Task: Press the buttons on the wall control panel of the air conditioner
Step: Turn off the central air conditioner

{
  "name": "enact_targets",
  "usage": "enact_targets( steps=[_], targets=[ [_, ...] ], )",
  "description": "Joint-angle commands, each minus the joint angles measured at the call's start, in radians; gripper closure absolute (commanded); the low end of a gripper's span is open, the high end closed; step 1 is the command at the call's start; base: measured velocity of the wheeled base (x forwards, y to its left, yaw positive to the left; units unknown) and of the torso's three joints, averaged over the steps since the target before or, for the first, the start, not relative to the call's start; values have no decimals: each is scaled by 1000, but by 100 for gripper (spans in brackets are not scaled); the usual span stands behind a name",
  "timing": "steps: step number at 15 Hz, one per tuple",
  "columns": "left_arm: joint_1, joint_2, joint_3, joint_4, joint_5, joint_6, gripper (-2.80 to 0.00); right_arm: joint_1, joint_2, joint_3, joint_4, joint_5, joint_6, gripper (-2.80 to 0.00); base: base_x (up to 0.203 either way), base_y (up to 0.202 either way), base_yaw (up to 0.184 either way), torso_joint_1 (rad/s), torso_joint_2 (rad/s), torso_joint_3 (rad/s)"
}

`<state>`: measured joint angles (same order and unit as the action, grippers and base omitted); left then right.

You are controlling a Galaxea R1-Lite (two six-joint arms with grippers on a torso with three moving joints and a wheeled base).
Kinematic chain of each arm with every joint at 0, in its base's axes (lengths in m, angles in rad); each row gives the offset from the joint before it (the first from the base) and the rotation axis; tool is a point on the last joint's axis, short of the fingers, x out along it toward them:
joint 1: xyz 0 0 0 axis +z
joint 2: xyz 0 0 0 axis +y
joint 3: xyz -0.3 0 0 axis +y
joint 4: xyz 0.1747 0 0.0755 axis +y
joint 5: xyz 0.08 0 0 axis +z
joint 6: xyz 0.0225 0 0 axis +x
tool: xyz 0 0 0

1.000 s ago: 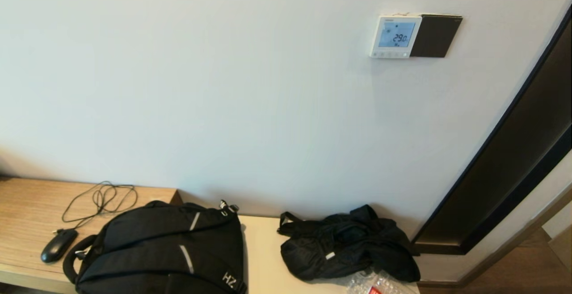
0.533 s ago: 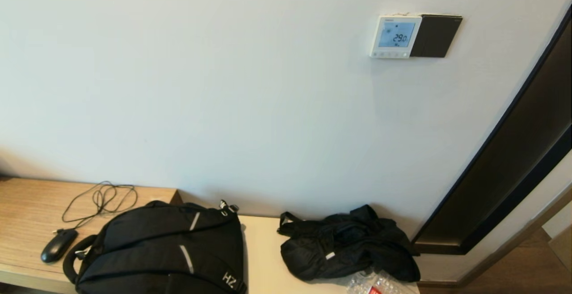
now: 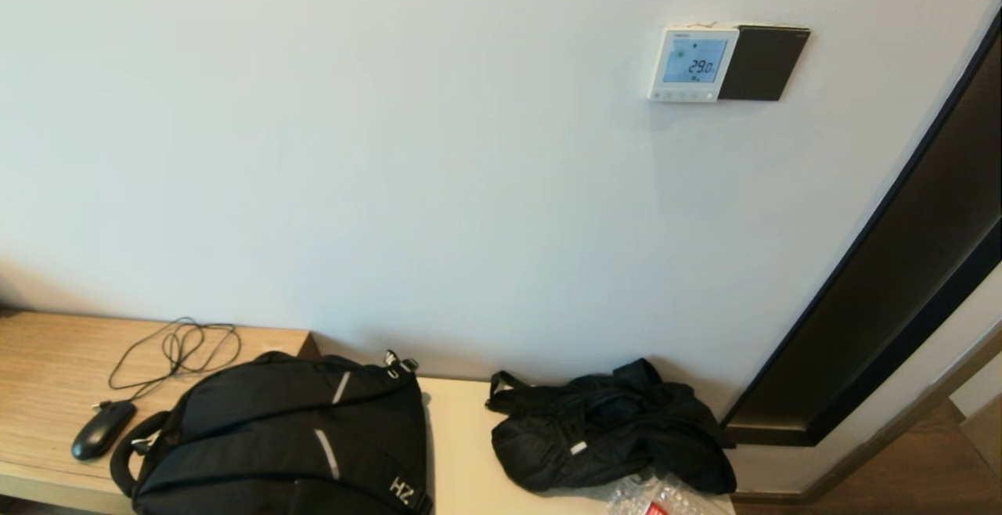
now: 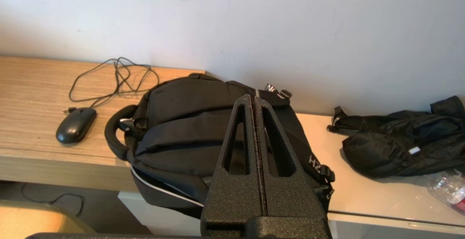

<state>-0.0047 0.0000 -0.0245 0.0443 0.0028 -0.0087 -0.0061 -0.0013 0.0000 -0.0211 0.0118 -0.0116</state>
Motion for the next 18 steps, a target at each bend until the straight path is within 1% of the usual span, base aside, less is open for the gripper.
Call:
enact_targets(
  steps=[1,18],
  targets=[
    [0,-2,0,0,2,0,0,0,-5,0,0,0,-1,0,0,0,0,0,0,0],
    [0,-2,0,0,0,-1,0,0,-5,-2,1,-1,-2,0,0,0,0,0,0,0]
  ],
)
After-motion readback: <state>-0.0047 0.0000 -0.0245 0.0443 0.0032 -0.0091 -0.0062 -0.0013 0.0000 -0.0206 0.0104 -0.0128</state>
